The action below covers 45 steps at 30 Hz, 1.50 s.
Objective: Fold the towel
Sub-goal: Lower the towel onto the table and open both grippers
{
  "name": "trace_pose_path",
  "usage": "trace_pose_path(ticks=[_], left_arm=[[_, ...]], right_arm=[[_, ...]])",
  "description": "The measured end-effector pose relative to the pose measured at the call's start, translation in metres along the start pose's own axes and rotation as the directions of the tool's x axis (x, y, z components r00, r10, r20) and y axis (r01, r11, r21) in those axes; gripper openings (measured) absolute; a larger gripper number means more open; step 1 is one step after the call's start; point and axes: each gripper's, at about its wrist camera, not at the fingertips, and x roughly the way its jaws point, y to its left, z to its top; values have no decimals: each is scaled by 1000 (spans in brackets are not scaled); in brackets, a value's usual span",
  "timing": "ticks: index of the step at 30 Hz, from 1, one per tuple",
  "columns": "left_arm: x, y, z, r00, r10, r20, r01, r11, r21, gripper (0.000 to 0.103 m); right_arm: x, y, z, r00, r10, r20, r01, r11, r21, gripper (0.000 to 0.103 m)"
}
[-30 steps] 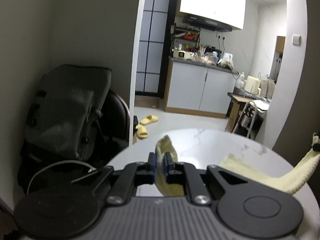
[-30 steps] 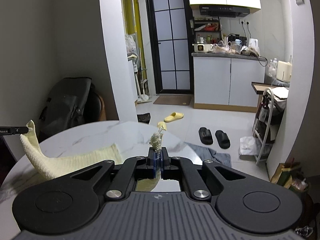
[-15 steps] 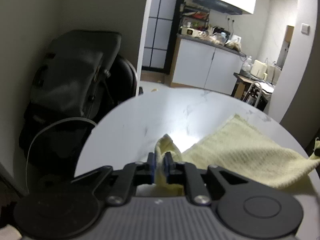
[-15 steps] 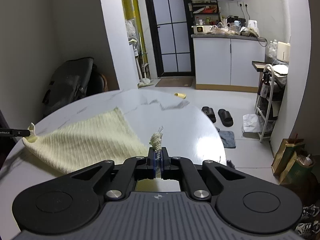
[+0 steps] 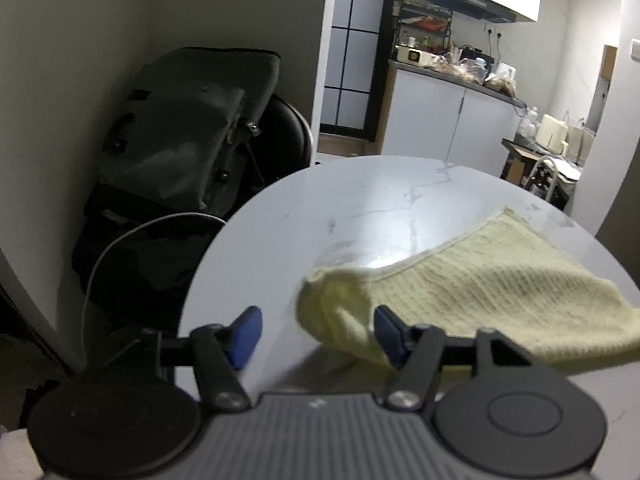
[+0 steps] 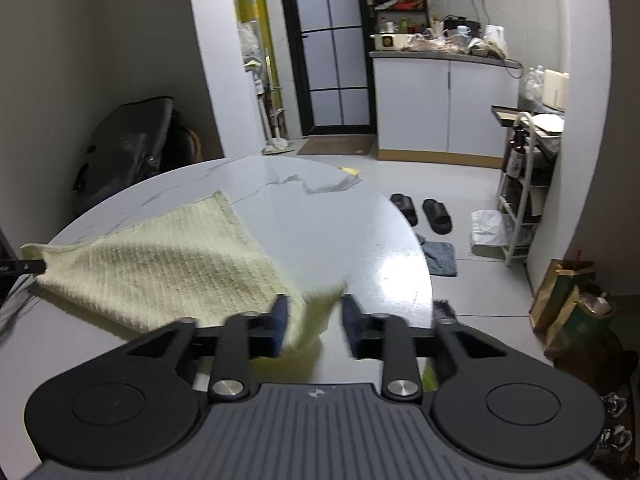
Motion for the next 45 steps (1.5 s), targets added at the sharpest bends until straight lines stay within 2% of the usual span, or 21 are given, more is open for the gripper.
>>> trace_pose_path(ticks=[8, 13, 21, 25, 27, 31, 34, 37, 42, 45], left_arm=[[-5, 16, 3, 1000, 0, 9, 0, 999, -37, 69], [-13, 4, 13, 999, -1, 36, 0, 1000, 18, 69], [-14, -10, 35, 999, 26, 33, -27, 999, 39, 69], [-10, -23, 31, 999, 22, 39, -24, 998, 49, 70], [-8, -33, 24, 999, -13, 35, 10, 997, 73, 74], [-5, -35, 20, 998, -58, 38, 56, 997, 56, 75], [-6, -33, 15, 996, -64, 54, 62, 997, 38, 75], [-9, -34, 8, 996, -50, 71, 47, 998, 44, 81], [-12, -38, 3, 995, -55, 88, 50, 997, 62, 82], [-13, -39, 2, 993, -74, 95, 69, 996, 57, 85]], right_arm=[[-11, 0, 3, 999, -40, 5, 40, 999, 6, 40], [-19, 9, 15, 999, -35, 35, 35, 999, -9, 40], [-11, 29, 42, 999, 3, 48, 0, 997, -77, 40], [2, 38, 54, 999, 35, 37, -32, 996, -82, 40], [10, 44, 59, 999, 47, 22, -44, 995, -92, 40], [28, 59, 66, 997, 72, -9, -73, 991, -114, 40], [40, 69, 70, 996, 85, -26, -87, 988, -124, 40], [55, 79, 74, 994, 100, -47, -106, 985, -134, 40], [82, 96, 76, 990, 110, -92, -123, 981, -150, 41], [94, 107, 78, 987, 115, -116, -133, 977, -163, 41]])
